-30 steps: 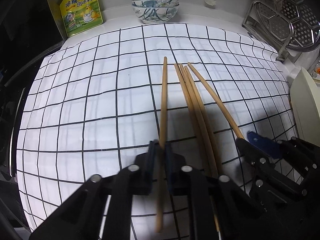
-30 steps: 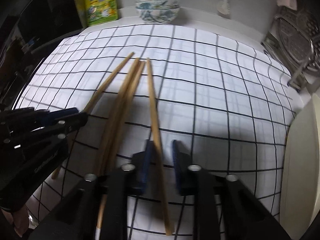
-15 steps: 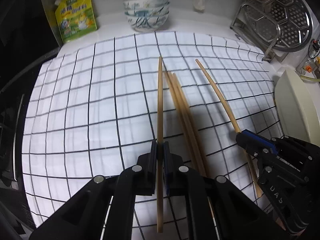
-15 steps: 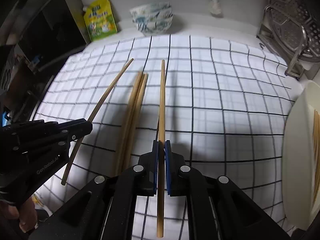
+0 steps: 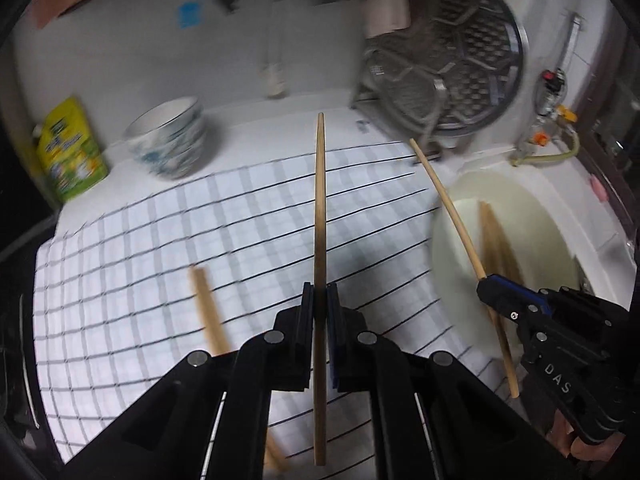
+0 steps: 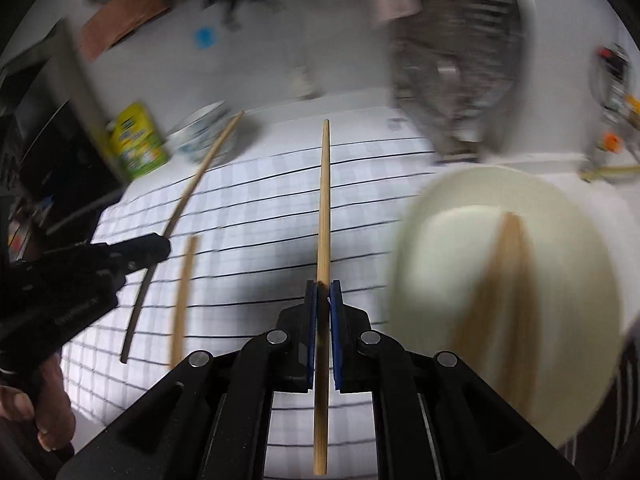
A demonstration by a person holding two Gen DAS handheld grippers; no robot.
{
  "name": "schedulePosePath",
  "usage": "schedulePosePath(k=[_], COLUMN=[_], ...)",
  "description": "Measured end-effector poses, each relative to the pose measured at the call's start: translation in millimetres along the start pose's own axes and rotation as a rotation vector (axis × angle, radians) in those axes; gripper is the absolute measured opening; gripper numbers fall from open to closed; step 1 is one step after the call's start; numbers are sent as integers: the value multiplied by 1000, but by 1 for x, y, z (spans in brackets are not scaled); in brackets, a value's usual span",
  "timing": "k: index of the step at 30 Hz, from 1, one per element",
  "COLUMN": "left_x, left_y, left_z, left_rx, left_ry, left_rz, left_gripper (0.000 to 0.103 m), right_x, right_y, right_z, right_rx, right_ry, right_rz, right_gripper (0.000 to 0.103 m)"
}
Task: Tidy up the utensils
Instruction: 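Lift both held chopsticks and carry them over the cream basin, then open both tools to drop the chopsticks into the basin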
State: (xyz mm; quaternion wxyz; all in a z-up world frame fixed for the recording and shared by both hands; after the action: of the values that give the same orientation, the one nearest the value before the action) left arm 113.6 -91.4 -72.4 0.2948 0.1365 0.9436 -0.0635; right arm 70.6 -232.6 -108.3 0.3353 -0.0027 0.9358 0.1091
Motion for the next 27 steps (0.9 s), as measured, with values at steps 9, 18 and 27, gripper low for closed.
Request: schedulePosePath(k=[9,18,27], left_x=[-28,-19,-15], left_y=[-151,-221,-229], left_z=[26,81,110], left_rx=[154,153,131], left_ry=[10,91,148], left_rz=[200,322,326], left_gripper=[7,7,8], right_x=[12,34,45], right_y=[-129,-187,-205], right_z=[-37,-15,6], right_rx=[163,164,137], right_ry=[-32,30,66], right_rz=[181,275,320], right_gripper=[6,6,6])
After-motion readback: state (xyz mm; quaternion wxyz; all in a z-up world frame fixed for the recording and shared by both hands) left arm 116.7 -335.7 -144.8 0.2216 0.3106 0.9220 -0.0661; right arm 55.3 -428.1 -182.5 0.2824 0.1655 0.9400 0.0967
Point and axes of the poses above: each gripper's, at about its wrist camera, not at the fingertips, and z roughly the way its jaws point, y to its left, x to its underside, the point moved 5 cm from there along z, roughly the way its jaws point, and after that the axes turned 5 degrees about -x, right-handed, at the moved point
